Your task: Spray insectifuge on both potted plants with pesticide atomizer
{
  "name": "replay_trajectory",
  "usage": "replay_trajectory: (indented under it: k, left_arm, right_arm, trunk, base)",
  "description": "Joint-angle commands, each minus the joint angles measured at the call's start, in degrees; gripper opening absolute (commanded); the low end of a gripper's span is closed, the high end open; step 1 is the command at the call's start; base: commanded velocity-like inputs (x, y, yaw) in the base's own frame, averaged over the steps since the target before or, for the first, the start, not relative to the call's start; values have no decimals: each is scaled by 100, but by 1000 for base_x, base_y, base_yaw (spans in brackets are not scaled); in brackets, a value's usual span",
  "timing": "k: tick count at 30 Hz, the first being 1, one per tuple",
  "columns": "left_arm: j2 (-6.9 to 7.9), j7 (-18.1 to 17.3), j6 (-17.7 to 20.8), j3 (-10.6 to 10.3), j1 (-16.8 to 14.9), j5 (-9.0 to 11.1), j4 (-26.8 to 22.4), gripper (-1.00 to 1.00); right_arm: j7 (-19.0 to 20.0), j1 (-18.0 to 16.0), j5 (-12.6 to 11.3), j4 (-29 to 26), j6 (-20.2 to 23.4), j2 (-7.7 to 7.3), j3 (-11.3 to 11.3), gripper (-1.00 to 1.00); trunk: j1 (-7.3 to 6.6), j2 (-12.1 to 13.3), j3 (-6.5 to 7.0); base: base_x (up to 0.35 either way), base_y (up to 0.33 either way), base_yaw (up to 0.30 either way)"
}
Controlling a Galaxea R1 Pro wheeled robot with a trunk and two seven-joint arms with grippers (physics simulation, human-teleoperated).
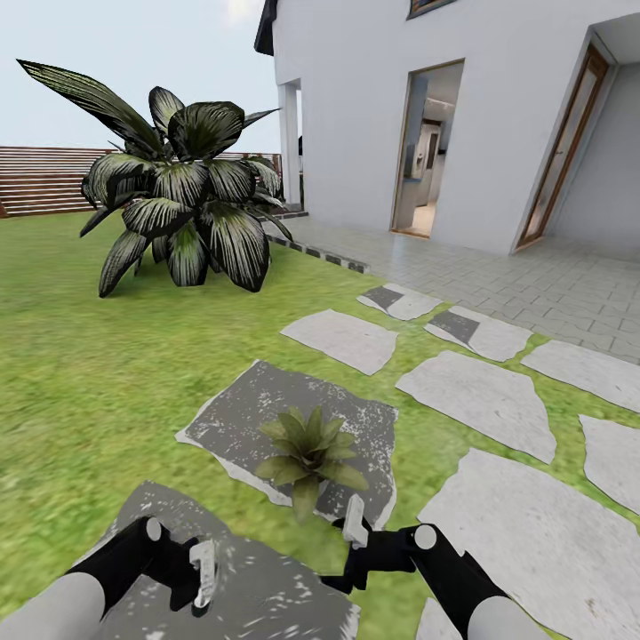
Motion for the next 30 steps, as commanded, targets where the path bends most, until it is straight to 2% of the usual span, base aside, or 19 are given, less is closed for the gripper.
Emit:
replay_trajectory:
  k: [1,4,6,8,10,11,13,14,15,16,19,20,22,23,24,27,30]
  left_arm:
    - [117,-8,-33,25,-1,139,87,-100]
    - [365,22,-34,146,11,614,201,-100]
    - [454,51,-14,183,13,786,217,-100]
    - [482,51,9,237,15,859,216,-100]
    - [488,46,28,423,21,901,216,-100]
    - [484,50,32,481,23,906,216,-100]
    - [453,54,147,636,25,916,207,-100]
    - [440,49,357,778,22,920,182,-100]
    - [431,47,557,887,20,918,166,-100]
    - [418,53,936,1029,18,916,146,-100]
    - [402,57,1720,1158,-13,910,48,-100]
    - [398,58,2046,1175,-28,908,-52,-100]
    - [391,60,2709,1161,-40,877,-230,-100]
    - [389,62,2898,1150,-44,868,-269,-100]
    - [388,65,3129,1141,-54,856,-302,-100]
    - [383,65,3535,1130,-68,838,-330,-100]
    - [366,56,4156,1113,-88,829,-511,-100]
  right_arm:
    - [-7,-2,59,-1,-39,-11,-11,100]
    - [-63,4,54,48,-55,-51,-25,100]
    - [-250,12,35,243,-68,-95,-49,100]
    - [-590,14,14,533,-89,-182,-74,100]
    - [-1097,25,-42,949,-231,-284,-285,100]
    - [-1220,29,-79,1086,-321,-303,-418,100]
    - [-1495,38,-160,1391,-555,-380,-820,100]
    - [-1654,42,-182,1535,-658,-452,-1033,100]
    - [-1752,45,-192,1605,-719,-514,-1141,100]
    - [-1922,51,-223,1674,-807,-631,-1268,100]
    - [-2434,159,-468,1737,-1040,-846,-1483,100]
    - [-2731,254,-638,1746,-1131,-898,-1538,100]
    - [-3533,402,-922,1752,-1208,-928,-1572,100]
    - [-3873,424,-968,1753,-1218,-919,-1574,100]
    - [-4415,446,-1008,1754,-1226,-905,-1572,100]
    - [-5473,464,-1048,1763,-1233,-888,-1570,100]
    - [-5821,489,-1123,2145,-1234,-869,-1577,100]
  trunk:
    - [-1,-2,-5]
    - [-1,-2,-5]
    - [-1,-2,-5]
    - [-1,-2,-5]
    - [-1,-2,-5]
    - [-1,-2,-5]
    - [-1,-2,-5]
    - [-1,-2,-5]
    - [-1,-2,-5]
    - [-1,-2,-5]
    - [-1,-2,-5]
    - [-1,-2,-5]
    - [-1,-2,-5]
    - [-1,-2,-5]
    - [-1,-2,-5]
    - [-1,-2,-5]
    - [-1,-2,-5]
  base:
    - [0,0,0]
    - [0,0,0]
    - [0,0,0]
    - [0,0,0]
    - [0,0,0]
    - [0,0,0]
    - [0,0,0]
    - [0,0,0]
    - [0,0,0]
    - [0,0,0]
    - [0,0,0]
    - [0,0,0]
    - [0,0,0]
    - [0,0,0]
    - [0,0,0]
    - [0,0,0]
    - [0,0,0]
